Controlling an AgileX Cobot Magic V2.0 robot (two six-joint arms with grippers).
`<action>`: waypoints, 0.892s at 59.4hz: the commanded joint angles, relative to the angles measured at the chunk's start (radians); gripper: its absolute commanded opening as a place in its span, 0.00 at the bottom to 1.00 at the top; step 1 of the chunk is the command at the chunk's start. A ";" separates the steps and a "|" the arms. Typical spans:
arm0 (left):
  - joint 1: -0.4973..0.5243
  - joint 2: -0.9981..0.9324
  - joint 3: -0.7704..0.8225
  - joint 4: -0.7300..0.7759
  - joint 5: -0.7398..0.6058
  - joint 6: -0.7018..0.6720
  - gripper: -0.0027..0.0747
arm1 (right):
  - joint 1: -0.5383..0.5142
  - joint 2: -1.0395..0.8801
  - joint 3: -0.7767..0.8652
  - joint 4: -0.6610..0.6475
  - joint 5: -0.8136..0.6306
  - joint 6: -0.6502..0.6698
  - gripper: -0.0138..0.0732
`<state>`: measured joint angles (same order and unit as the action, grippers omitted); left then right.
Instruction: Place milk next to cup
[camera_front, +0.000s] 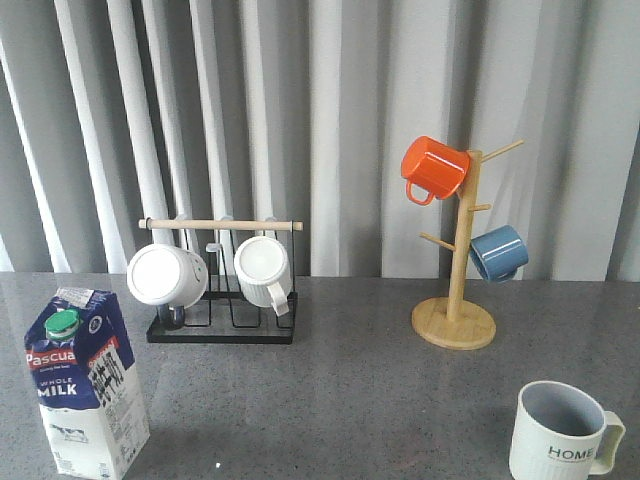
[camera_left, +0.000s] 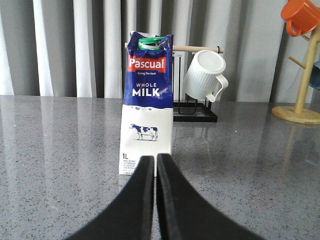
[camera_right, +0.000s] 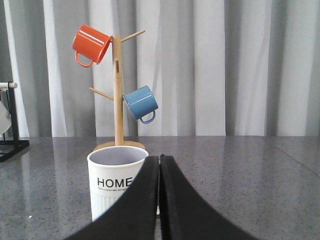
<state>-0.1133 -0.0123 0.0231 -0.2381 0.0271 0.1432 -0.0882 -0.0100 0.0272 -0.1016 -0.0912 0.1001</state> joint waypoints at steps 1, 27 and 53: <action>0.003 -0.011 -0.019 -0.011 -0.075 0.000 0.03 | -0.006 -0.010 0.008 -0.002 -0.071 0.000 0.15; 0.003 -0.011 -0.019 -0.011 -0.075 0.000 0.03 | -0.006 -0.010 0.008 -0.002 -0.070 -0.006 0.15; 0.003 -0.011 -0.019 -0.011 -0.075 0.000 0.03 | -0.006 -0.010 0.008 -0.002 -0.070 -0.007 0.15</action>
<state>-0.1133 -0.0123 0.0231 -0.2381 0.0271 0.1432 -0.0882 -0.0100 0.0272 -0.0989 -0.0912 0.0973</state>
